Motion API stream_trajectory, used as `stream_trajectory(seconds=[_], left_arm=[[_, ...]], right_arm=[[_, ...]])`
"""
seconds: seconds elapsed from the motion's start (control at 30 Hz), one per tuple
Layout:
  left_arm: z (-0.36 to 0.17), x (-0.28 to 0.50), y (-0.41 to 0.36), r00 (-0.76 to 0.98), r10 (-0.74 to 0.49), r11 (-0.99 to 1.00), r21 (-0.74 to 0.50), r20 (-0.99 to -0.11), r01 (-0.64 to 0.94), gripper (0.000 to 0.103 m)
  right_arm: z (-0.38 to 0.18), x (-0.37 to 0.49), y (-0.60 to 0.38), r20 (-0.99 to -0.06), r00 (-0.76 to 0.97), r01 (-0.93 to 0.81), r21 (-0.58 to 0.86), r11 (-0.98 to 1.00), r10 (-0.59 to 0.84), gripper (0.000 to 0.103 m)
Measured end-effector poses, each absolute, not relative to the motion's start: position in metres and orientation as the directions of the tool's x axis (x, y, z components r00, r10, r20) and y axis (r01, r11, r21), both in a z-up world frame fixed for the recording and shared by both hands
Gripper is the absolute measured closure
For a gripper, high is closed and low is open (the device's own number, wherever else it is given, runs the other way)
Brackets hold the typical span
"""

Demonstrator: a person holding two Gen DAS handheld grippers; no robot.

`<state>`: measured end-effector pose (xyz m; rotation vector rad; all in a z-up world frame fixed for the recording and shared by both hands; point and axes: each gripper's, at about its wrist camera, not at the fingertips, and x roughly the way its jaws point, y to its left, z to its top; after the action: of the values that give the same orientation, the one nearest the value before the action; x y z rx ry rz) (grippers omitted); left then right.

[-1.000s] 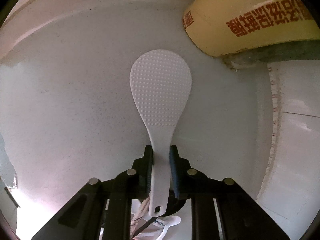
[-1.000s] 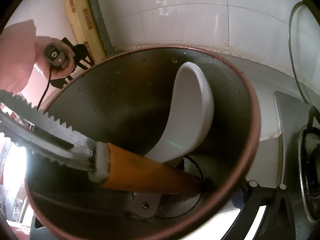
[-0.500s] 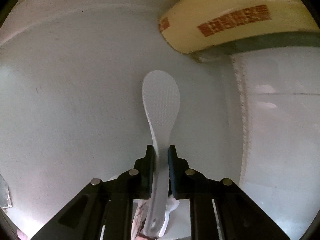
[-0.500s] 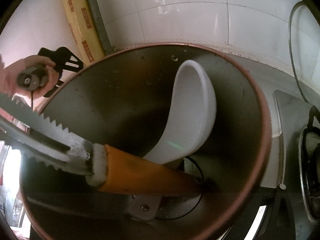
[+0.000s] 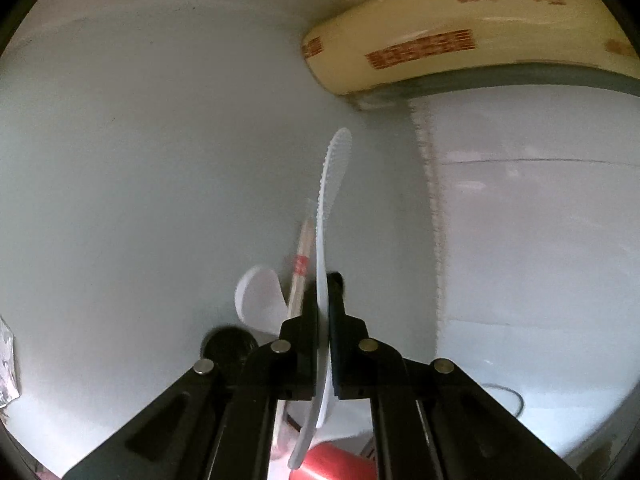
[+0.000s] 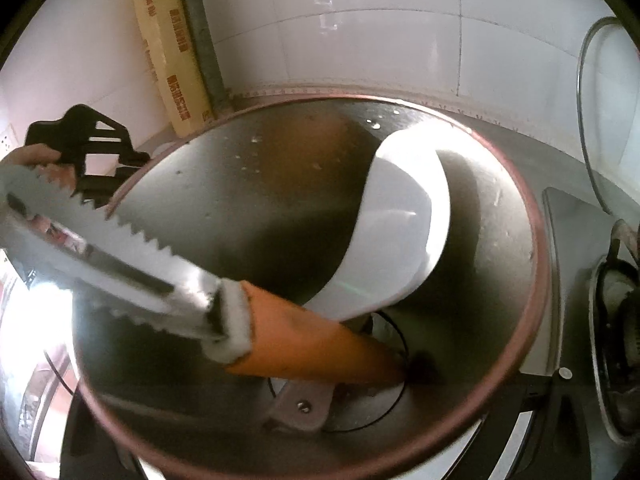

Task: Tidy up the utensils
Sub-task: 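Carry the rice paddle with the left tool over the dark pot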

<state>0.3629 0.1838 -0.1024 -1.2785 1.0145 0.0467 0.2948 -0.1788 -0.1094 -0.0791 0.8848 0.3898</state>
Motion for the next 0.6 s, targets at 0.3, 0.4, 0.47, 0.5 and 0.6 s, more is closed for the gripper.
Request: stream_trajectory(seconds=[0.3,0.4,0.47,0.5,0.6], left_arm=[[-0.064,0.328,0.161,0.665,-0.557,0.374,-0.865,-0.497,-0.333,0.098],[-0.040,0.325,0.150,0.680,-0.568,0.416,-0.875,-0.463,-0.248,0.098],[-0.027,0.325,0.143,0.689,-0.571,0.441,-0.875,-0.446,-0.201,0.098],[-0.018,0.325,0.138,0.694,-0.575,0.454,-0.875,-0.433,-0.170,0.098],[-0.004,0.323,0.130,0.696,-0.593,0.472,-0.875,-0.405,-0.108,0.098]], right_arm=[[-0.108,0.289,-0.176,-0.761,0.583,-0.364,0.069,0.929,0.285,0.000],[-0.108,0.286,-0.177,-0.756,0.592,-0.360,0.061,0.931,0.278,0.000],[-0.106,0.285,-0.177,-0.752,0.599,-0.359,0.055,0.932,0.276,0.000],[-0.105,0.285,-0.177,-0.749,0.603,-0.360,0.054,0.931,0.276,0.000],[-0.104,0.286,-0.177,-0.742,0.610,-0.362,0.050,0.931,0.277,0.000]])
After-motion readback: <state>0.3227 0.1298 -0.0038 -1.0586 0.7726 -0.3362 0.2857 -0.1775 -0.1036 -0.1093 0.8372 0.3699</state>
